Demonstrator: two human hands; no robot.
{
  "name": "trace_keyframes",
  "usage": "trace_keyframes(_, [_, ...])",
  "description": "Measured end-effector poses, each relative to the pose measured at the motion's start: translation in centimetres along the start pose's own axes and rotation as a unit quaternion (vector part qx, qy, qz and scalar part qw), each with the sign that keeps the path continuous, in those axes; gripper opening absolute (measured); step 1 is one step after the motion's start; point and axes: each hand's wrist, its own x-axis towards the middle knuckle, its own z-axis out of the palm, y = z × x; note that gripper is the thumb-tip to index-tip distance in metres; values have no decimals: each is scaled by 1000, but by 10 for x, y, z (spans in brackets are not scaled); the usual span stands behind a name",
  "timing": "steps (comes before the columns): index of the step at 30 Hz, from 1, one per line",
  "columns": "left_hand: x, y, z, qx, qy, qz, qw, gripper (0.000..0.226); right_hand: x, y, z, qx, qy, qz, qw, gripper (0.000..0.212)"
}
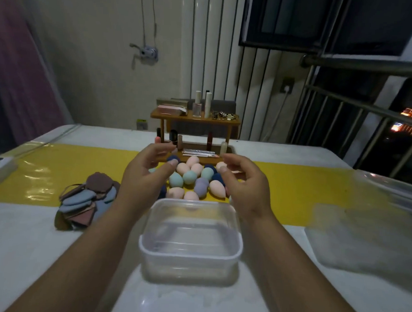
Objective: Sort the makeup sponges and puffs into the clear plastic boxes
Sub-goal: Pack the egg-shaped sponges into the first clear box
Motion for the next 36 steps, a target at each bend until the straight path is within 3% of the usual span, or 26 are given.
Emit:
trace_keyframes(10, [-13, -9, -8, 48, -2, 15, 999, 26, -12, 7, -9, 3, -5, -1, 1000, 27])
trace_keyframes(17, [-18, -20, -10, 85, -86, -43, 992, 23, -19, 13, -3, -15, -104, 28, 994, 32])
trace_keyframes(25, [-15, -27, -18, 93, -140, -71, 983, 28, -15, 20, -10, -31, -120, 44, 991, 23])
trace_keyframes(31, [-16, -32, -19, 134, -194, -117, 965, 25, -9, 24, -21, -150, -241, 113, 952, 47])
trace_keyframes(36, [-16, -29, -14, 83, -150, -150, 974, 15, -10, 17, -19, -73, -287, 136, 945, 18])
